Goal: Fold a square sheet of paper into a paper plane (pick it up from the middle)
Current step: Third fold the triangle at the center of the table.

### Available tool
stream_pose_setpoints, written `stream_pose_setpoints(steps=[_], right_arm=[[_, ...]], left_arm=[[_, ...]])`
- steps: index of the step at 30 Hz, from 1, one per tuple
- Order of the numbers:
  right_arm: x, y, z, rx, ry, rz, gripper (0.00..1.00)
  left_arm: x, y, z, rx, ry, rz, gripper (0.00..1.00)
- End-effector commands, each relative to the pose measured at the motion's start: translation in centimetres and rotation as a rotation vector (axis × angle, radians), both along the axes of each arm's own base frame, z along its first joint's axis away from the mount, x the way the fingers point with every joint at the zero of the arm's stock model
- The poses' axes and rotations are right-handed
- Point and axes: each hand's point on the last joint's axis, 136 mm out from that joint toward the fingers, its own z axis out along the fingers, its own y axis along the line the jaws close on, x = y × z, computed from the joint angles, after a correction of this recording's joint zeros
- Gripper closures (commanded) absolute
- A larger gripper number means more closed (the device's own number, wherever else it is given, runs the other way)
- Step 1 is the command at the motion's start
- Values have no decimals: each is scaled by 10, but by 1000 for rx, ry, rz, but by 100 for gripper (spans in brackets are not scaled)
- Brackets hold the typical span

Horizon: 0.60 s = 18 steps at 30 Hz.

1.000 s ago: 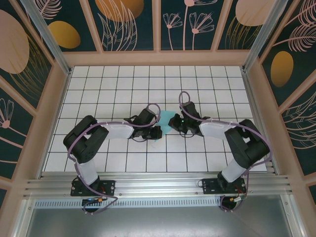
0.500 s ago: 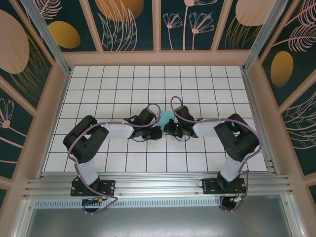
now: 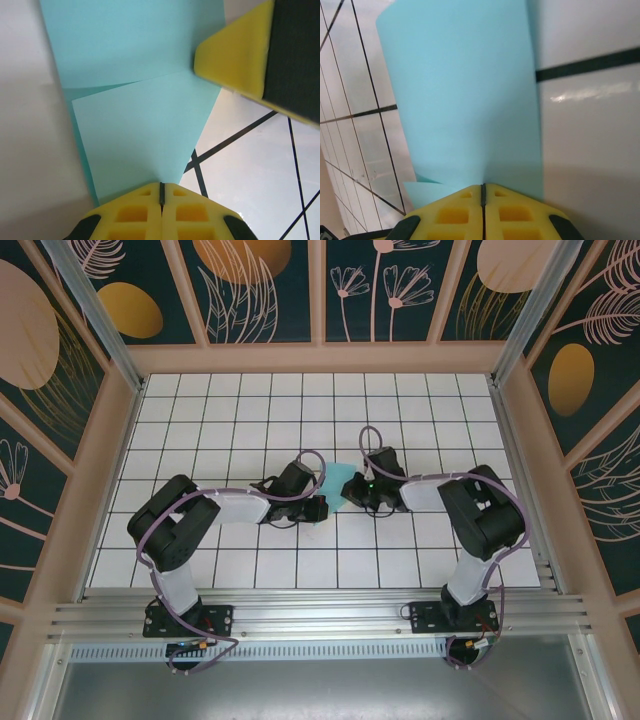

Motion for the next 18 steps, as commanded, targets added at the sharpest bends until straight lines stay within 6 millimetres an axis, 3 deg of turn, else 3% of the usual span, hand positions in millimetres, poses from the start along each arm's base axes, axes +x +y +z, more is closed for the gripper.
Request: stream_pose_setpoints(steps=[1,4,9,13,18], right_arm=[[16,-36,-22,-105,-6,-76,91],[23,-43,-18,-98,-20,-91,91],[33,-38,11,-56,-90,-74,90],[32,-22,46,12,-161,-34,88],[15,6,52,41,-159,33,88]], left_arm=[[-24,48,-50,215,96,34,94],[-24,46,-49,211,97,30,94],[-23,44,-47,200,95,27,93],[-22,41,-44,189,93,25,93],[-20,37,-41,175,91,22,92]])
